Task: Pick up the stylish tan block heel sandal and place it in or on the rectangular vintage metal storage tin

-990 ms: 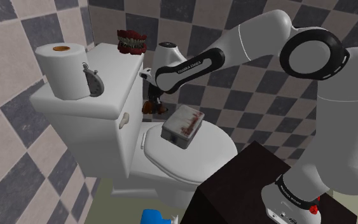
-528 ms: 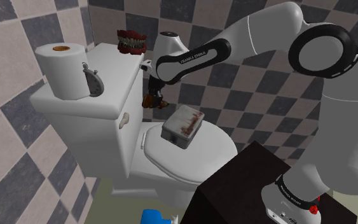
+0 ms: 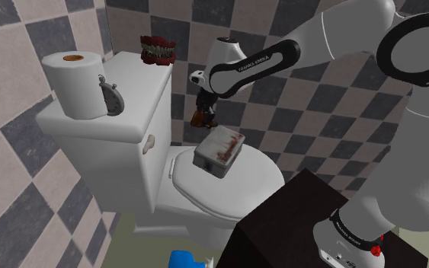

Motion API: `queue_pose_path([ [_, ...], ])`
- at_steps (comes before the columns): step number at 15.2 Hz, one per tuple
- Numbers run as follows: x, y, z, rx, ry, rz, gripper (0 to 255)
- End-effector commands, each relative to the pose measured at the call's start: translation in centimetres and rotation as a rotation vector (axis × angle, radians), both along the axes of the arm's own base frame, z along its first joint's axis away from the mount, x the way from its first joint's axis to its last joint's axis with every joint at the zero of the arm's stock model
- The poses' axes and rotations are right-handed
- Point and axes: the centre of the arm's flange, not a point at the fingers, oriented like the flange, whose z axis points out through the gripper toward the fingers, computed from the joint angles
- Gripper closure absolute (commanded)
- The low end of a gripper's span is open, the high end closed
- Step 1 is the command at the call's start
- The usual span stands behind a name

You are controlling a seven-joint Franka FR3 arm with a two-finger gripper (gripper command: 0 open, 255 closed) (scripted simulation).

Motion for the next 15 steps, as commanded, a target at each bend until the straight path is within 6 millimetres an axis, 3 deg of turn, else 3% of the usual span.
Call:
queue_pose_path([
  [1, -1.3, -2.3, 0.0, 0.000, -0.001, 0.001, 255],
  [6, -4.5, -8.6, 0.3, 0.000, -0.001, 0.001, 255],
  [15, -4.5, -8.6, -4.5, 0.000, -0.001, 0.001, 255],
])
